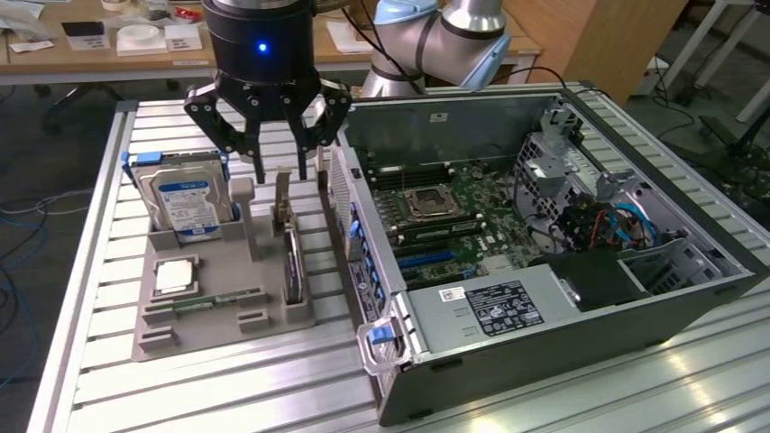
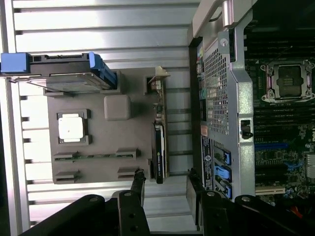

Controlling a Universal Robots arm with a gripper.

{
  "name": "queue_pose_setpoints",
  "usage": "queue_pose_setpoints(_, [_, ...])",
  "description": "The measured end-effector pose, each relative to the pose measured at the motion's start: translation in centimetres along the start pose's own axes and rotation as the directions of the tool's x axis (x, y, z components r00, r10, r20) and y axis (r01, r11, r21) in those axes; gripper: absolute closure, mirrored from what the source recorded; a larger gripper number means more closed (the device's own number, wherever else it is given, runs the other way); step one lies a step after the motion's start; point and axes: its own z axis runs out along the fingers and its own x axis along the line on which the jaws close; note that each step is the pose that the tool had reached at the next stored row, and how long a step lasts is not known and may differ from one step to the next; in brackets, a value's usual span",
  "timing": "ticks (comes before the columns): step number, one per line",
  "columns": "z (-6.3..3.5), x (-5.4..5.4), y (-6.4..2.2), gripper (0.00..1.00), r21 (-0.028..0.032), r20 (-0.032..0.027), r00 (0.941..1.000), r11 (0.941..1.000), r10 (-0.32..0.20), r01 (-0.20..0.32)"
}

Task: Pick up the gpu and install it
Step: 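Pick up the gpu and move the gpu toward the slot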

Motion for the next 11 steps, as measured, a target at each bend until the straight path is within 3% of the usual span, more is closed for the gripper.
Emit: queue_pose_setpoints(11, [0.26, 0.01, -0.01, 0.53, -0.001, 0.0001, 1.0, 1.0, 0.0, 0.0])
